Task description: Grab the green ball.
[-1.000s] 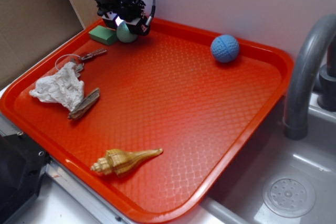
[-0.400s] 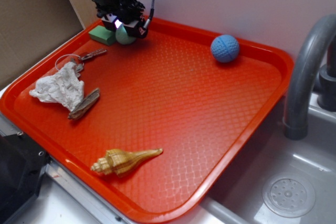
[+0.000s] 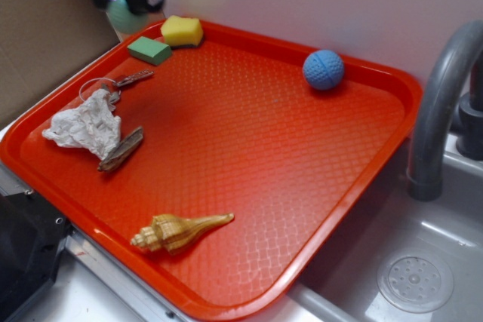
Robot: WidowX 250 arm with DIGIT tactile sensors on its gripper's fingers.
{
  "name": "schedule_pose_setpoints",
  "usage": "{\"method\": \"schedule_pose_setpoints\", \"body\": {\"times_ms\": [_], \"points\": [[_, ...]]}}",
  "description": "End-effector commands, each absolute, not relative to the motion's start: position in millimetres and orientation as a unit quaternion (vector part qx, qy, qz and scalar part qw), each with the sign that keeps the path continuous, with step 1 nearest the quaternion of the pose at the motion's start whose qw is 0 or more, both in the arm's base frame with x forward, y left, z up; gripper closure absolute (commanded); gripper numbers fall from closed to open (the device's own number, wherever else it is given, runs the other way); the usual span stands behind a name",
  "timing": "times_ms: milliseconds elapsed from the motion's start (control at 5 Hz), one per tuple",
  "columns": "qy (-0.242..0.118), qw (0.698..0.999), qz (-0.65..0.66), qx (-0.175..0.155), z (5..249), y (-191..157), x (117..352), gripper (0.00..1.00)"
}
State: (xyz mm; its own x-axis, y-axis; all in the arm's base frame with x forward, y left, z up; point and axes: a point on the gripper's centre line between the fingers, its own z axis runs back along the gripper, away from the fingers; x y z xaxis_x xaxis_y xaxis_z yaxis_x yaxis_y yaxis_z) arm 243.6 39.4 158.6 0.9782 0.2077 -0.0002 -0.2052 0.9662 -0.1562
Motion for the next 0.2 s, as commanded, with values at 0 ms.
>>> {"method": "schedule_pose_setpoints", "body": {"times_ms": [0], "points": [[-0.117,0.987,0.076,-0.085,264.8,28.5,207.8,1.00]]}}
